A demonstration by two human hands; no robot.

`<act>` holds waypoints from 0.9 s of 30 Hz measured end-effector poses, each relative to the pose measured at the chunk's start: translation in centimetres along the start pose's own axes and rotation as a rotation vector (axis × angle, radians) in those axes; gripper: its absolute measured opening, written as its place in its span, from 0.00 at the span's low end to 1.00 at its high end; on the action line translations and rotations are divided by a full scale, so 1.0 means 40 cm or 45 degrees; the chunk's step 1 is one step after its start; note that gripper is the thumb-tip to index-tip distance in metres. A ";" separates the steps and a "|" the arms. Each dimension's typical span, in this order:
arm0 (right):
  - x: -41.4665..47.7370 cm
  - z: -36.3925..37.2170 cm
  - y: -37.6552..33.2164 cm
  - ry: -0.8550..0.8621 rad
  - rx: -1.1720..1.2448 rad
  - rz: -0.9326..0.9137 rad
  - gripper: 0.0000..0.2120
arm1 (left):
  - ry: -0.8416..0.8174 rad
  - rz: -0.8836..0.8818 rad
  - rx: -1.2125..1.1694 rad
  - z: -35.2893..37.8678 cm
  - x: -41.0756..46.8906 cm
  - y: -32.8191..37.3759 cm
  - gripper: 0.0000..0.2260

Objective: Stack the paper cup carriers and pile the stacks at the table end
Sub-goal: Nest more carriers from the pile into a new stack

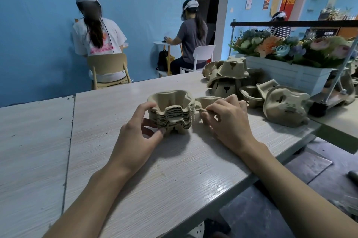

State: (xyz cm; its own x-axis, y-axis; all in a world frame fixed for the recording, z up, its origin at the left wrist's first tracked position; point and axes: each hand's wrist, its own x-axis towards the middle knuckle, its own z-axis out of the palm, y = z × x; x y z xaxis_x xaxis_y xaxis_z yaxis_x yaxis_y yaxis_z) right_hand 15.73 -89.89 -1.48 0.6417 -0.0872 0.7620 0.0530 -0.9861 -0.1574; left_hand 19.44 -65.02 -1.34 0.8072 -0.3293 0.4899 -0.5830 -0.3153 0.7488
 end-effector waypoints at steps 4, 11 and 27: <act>0.002 0.000 0.006 0.118 0.168 0.018 0.04 | 0.006 0.002 -0.001 0.001 0.001 -0.001 0.25; 0.034 -0.044 0.017 0.422 0.323 0.059 0.03 | -0.038 0.050 -0.035 0.006 -0.002 0.008 0.24; 0.054 -0.072 -0.057 0.056 0.617 -0.254 0.17 | -0.112 -0.018 -0.161 0.015 -0.008 0.015 0.42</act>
State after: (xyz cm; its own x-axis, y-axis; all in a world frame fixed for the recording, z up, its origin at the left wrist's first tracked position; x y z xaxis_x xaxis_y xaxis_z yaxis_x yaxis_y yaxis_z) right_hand 14.79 -88.22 2.32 0.5506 0.0795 0.8309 0.5255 -0.8064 -0.2711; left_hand 18.77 -65.65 -1.33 0.8009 -0.4039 0.4421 -0.5510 -0.2077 0.8083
